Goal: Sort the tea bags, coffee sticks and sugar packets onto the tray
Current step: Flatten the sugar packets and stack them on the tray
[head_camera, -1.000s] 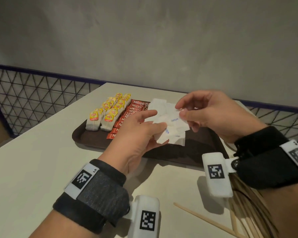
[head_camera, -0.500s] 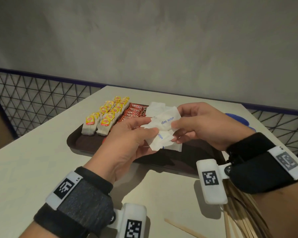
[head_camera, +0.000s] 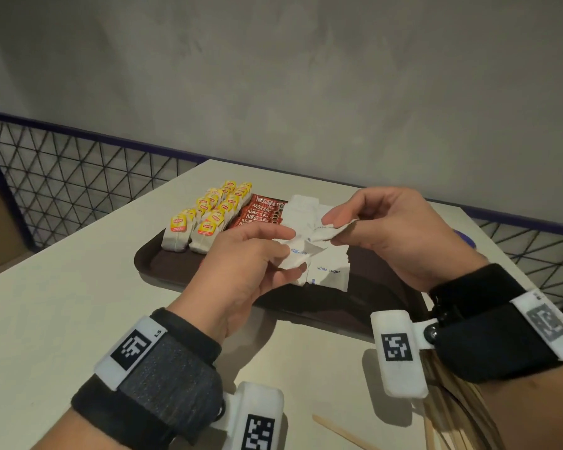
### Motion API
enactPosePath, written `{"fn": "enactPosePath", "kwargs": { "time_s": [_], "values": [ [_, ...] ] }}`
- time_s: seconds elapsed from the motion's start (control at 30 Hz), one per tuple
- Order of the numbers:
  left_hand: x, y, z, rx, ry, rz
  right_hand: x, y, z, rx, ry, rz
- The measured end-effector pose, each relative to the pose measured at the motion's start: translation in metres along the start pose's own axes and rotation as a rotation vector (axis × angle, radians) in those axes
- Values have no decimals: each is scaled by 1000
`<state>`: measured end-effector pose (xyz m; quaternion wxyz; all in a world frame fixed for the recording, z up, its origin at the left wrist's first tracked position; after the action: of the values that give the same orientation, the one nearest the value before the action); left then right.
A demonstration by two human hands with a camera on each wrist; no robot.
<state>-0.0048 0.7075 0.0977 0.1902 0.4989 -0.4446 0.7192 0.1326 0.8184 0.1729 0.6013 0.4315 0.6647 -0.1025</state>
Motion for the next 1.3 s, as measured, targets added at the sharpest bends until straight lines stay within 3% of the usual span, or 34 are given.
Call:
{"fn": "enactPosePath", "kwargs": {
  "time_s": [0.23, 0.33, 0.47, 0.63, 0.93, 1.1, 1.3],
  "values": [
    [4, 4, 0, 58, -9, 24, 13, -6, -6, 21, -98, -205],
    [2, 10, -2, 94, -3, 39, 29, -2, -7, 50, -198, -67],
    [1, 15, -4, 137, 10, 66, 41, 5, -3, -8, -206, 346],
    [2, 18, -5, 155, 8, 95, 47, 0, -6, -120, -264, 540],
    [-4, 12, -5, 97, 82, 154, 56, -6, -21, -153, -416, 642],
    [-3, 10, -7, 72, 77, 196, 51, -13, -34, -230, -366, 903],
    [-3, 11, -8, 64, 84, 229, 40, -20, -44, -187, -327, 807]
  ]
}}
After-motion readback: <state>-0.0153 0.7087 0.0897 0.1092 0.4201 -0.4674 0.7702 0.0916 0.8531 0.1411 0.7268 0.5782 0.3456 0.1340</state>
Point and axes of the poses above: each hand's wrist, its own z-axis away from the middle knuckle, its own y-axis out of the back of the hand, x = y × z, the point moved 7 cm from there along -z, towards the middle knuckle, and after that the axes turned 7 degrees about z, right-handed, at the moved point
